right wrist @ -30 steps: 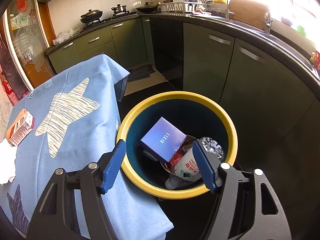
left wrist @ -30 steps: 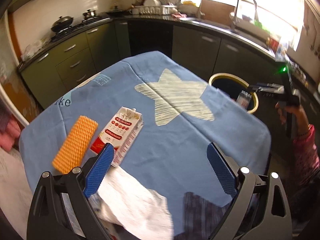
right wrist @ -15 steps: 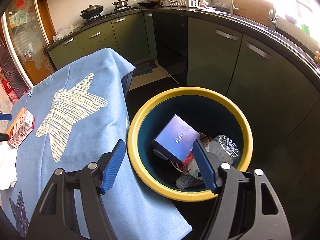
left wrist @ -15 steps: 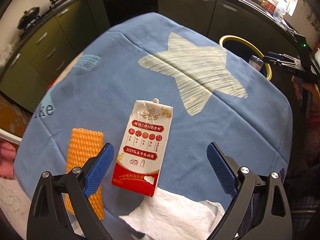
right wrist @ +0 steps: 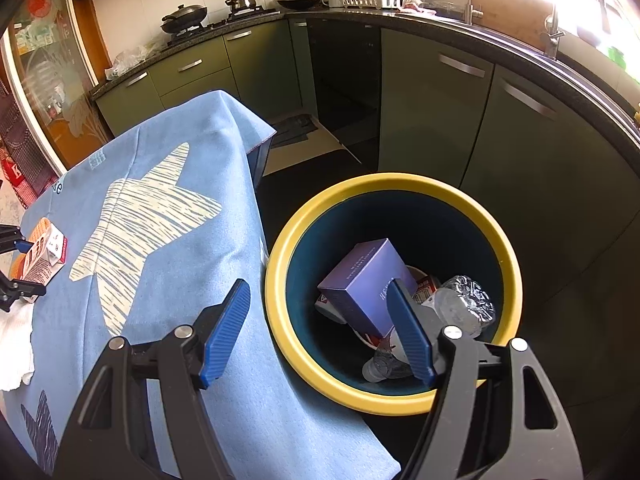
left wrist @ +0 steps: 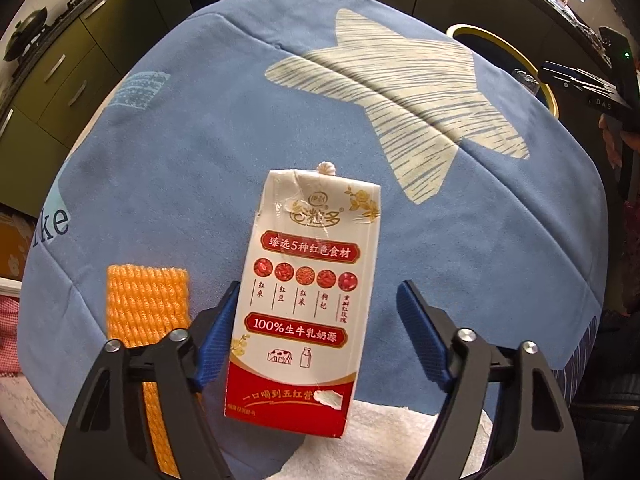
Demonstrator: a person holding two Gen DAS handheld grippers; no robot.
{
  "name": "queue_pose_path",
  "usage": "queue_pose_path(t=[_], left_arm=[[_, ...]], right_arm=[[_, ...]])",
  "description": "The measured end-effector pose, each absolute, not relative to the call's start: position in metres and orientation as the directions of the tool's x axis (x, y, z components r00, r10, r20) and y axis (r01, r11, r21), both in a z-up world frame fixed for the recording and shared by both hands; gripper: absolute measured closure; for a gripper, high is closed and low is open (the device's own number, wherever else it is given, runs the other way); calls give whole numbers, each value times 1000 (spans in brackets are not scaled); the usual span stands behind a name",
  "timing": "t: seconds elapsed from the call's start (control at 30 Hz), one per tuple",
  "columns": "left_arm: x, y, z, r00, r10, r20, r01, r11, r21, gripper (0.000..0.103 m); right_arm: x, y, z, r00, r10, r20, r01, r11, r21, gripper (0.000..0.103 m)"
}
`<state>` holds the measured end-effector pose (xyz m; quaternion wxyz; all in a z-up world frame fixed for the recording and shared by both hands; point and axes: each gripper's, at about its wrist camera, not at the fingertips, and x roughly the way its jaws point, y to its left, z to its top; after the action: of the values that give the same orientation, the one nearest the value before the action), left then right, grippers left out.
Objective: Collect trash
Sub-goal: 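Grasp the white milk carton with the left gripper and lift it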
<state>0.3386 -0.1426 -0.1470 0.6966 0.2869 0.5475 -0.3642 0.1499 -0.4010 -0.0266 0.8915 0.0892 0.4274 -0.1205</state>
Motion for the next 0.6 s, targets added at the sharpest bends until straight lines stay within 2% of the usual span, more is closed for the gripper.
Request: queue_pose_path(t=[0.2, 0.33, 0.6], left_arm=[[343, -144, -149, 147, -194, -970, 824, 566, 12, 37], [344, -139, -147, 163, -197, -967, 825, 564, 24, 46], [340, -138, -144, 179, -194, -964, 828, 559, 41, 49]], right_arm=[[151, -400, -26, 605, -139, -784, 290, 955, 55, 36], [151, -400, -27, 606, -133, -784, 290, 955, 63, 36], [147, -398, -23, 614, -133, -778, 290, 955, 65, 36]])
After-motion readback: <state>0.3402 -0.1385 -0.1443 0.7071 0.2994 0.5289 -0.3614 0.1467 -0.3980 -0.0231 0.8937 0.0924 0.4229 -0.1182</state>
